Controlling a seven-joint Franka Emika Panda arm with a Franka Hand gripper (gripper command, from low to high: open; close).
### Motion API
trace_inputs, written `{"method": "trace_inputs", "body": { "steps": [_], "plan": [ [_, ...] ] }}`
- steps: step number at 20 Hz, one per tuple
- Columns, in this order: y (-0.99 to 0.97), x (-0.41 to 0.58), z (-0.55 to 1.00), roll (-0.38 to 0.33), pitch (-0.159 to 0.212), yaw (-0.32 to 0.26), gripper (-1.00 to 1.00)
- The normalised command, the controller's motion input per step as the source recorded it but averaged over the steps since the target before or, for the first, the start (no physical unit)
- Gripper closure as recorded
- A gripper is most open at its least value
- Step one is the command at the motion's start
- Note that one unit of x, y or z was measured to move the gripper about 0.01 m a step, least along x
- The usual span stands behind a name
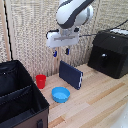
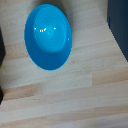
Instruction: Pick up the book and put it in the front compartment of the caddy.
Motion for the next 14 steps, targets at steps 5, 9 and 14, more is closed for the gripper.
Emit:
{"method": "trace_inputs", "body": {
  "steps": [5, 9, 14],
  "plan": [
    [-0.55, 0.134, -0.11, 0.041, 0.000, 0.000, -1.00],
    [-0.55, 0.156, -0.16, 0.029, 0.000, 0.000, -1.00],
    [-0.37, 0.205, -0.13, 0.005, 0.016, 0.006, -1.00]
  ]
}}
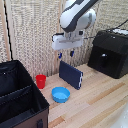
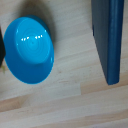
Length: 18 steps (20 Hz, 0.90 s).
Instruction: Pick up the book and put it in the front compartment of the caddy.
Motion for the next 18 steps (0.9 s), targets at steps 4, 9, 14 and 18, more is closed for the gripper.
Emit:
{"method": "trace_inputs", "body": {
  "steps": [4, 9, 14, 18],
  "plan": [
    [-0.19, 0.326, -0.25, 0.000, 0.043, 0.009, -1.00],
    [-0.32, 0.443, -0.25, 0.000, 0.044, 0.082, -1.00],
    [-0.46, 0.306, -0.26, 0.000, 0.043, 0.134, -1.00],
    [-0.49, 0.182, -0.24, 0.001, 0.036, 0.175, -1.00]
  ]
}}
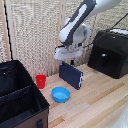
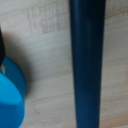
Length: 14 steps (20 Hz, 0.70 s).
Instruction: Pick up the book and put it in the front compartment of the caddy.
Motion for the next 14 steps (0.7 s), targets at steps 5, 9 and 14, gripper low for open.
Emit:
{"method": "trace_inputs", "body": {
  "steps": [5, 9, 14],
  "plan": [
    [-0.38, 0.202, -0.26, 0.000, 0.053, 0.160, -1.00],
    [-0.12, 0.126, -0.22, -0.016, 0.000, 0.158, 1.00],
    [0.01, 0.000, -0.19, -0.030, 0.000, 0.120, 1.00]
  ]
}}
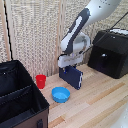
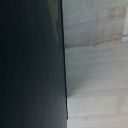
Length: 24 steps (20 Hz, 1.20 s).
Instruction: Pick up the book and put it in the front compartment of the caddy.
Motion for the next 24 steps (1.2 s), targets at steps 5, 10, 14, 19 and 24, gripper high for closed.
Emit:
{"method": "trace_inputs", "body": {
  "steps": [5, 10, 14, 19, 24],
  "plan": [
    [0.03, -0.024, -0.16, -0.033, 0.024, 0.047, 1.00],
    [0.06, -0.011, 0.01, -0.075, 0.061, -0.032, 1.00],
    [0.07, -0.049, 0.48, -0.074, 0.027, -0.292, 1.00],
    [-0.11, 0.106, 0.69, -0.011, 0.103, -0.342, 1.00],
    [0.00, 0.188, 0.99, -0.070, 0.009, -0.275, 1.00]
  ]
}}
